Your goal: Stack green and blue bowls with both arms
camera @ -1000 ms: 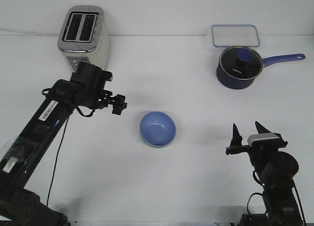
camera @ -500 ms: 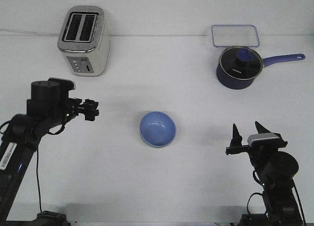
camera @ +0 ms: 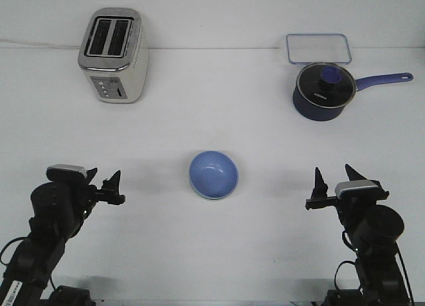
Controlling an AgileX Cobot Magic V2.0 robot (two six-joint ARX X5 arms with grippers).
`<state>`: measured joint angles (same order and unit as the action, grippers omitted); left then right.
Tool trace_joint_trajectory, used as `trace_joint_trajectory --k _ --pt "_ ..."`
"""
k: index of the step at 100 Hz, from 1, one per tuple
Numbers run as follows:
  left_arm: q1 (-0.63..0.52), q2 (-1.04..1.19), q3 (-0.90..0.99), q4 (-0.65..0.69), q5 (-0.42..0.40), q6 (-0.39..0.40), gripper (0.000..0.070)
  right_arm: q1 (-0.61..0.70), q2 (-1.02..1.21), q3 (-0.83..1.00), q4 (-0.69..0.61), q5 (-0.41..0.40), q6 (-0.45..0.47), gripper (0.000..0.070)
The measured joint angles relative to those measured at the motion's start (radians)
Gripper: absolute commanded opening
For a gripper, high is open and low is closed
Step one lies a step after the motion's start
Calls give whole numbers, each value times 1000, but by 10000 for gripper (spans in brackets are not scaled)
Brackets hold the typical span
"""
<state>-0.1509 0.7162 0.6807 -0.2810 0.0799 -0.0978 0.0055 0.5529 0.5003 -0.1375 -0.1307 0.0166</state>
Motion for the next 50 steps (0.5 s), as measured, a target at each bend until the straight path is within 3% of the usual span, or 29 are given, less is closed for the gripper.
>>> trace_joint_trajectory --k 14,43,50 --pt "0 -72 -110 95 0 -25 424 0 0 0 0 0 0 502" --pt "0 -88 -119 118 0 -45 422 0 0 0 0 0 0 499" --pt "0 -90 -119 118 0 -46 420 0 0 0 0 0 0 461"
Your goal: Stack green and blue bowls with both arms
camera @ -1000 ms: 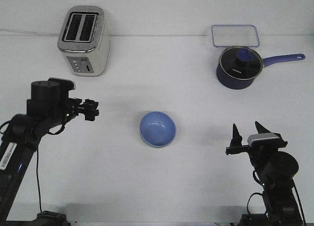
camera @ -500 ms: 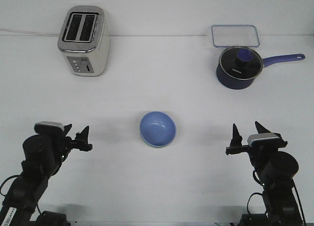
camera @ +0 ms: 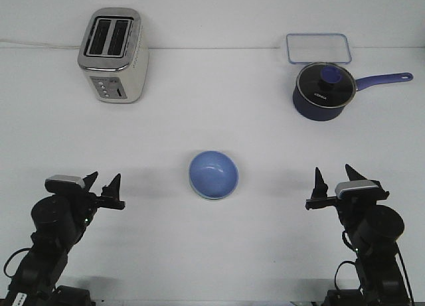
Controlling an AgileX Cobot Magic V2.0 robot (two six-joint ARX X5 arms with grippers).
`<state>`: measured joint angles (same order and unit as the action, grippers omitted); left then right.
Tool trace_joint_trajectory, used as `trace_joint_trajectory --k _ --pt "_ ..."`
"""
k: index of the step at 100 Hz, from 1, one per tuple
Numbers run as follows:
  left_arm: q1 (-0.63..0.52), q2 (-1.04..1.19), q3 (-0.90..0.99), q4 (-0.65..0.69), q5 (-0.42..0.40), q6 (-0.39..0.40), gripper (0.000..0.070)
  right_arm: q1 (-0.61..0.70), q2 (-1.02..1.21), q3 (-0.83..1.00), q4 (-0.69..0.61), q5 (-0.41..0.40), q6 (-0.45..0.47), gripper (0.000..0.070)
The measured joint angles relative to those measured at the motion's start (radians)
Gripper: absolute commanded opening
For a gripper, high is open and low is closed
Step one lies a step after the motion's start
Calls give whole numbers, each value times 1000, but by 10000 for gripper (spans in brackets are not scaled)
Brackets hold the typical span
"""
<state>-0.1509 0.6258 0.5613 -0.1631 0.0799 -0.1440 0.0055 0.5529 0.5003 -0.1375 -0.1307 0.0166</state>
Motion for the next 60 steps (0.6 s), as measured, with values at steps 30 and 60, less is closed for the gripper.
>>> trace_joint_trajectory --k 30,60 --pt "0 -10 0 7 0 -2 8 0 0 0 0 0 5 0" --pt "0 -10 0 24 0 -1 10 0 0 0 7 0 6 0"
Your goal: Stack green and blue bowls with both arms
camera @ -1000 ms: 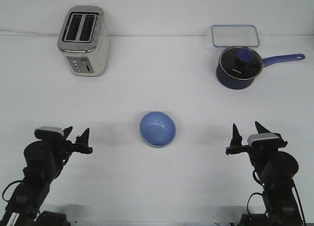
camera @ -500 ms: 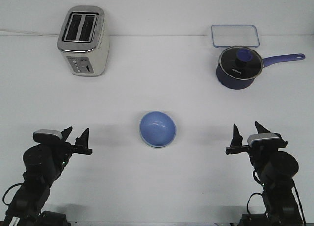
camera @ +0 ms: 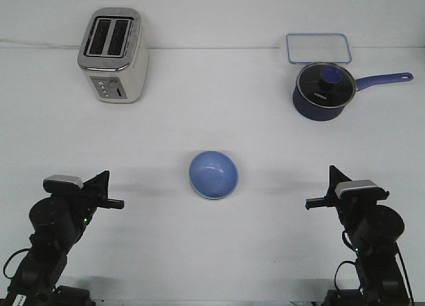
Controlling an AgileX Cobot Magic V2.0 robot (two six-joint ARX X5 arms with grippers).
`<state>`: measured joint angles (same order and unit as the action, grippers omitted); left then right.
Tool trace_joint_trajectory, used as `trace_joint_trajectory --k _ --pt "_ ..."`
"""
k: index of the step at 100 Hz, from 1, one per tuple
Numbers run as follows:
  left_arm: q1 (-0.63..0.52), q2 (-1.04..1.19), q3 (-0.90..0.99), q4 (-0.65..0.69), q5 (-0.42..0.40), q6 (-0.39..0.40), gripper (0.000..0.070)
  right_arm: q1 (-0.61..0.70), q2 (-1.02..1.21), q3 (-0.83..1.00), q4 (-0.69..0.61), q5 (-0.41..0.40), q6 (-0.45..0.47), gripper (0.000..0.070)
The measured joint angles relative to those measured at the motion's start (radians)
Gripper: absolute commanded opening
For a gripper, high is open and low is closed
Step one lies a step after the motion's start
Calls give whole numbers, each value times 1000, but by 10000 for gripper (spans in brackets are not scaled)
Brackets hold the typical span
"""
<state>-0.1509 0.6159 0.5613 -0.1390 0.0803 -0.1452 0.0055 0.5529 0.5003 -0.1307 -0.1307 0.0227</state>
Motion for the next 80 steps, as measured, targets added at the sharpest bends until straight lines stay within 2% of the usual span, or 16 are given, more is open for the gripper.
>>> trace_joint_trajectory --k 80 --pt "0 0 0 0 0 0 10 0 0 0 16 0 0 0"
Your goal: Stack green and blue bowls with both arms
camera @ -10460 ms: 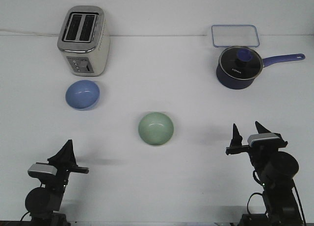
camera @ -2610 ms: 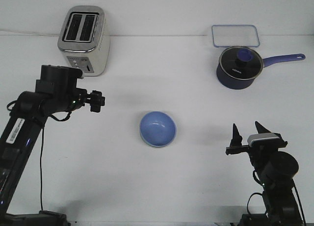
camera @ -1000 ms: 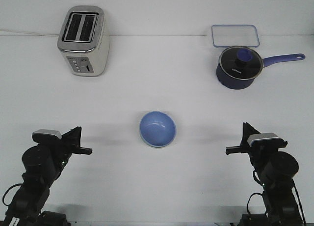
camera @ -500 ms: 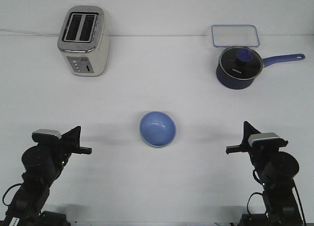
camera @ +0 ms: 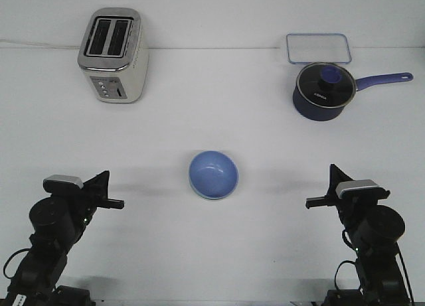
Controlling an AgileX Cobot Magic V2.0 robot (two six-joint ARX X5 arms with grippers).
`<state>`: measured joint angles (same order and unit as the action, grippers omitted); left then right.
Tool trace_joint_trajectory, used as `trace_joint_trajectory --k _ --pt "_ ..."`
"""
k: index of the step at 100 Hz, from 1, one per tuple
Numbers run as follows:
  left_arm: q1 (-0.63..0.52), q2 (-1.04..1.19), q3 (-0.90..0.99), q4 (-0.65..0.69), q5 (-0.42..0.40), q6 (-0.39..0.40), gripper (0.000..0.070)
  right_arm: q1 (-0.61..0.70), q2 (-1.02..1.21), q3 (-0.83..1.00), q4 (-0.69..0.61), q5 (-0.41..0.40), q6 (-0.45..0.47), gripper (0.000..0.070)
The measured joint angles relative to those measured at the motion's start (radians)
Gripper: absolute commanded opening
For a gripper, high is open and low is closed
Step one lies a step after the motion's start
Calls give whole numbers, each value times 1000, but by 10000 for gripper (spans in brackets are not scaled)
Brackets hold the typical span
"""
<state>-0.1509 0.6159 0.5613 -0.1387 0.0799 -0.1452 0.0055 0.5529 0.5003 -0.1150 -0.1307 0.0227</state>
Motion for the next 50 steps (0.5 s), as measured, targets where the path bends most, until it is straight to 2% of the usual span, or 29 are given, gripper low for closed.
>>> trace_joint_trajectory --k 50 --pt "0 -79 -3 9 0 13 10 0 0 0 0 0 0 0"
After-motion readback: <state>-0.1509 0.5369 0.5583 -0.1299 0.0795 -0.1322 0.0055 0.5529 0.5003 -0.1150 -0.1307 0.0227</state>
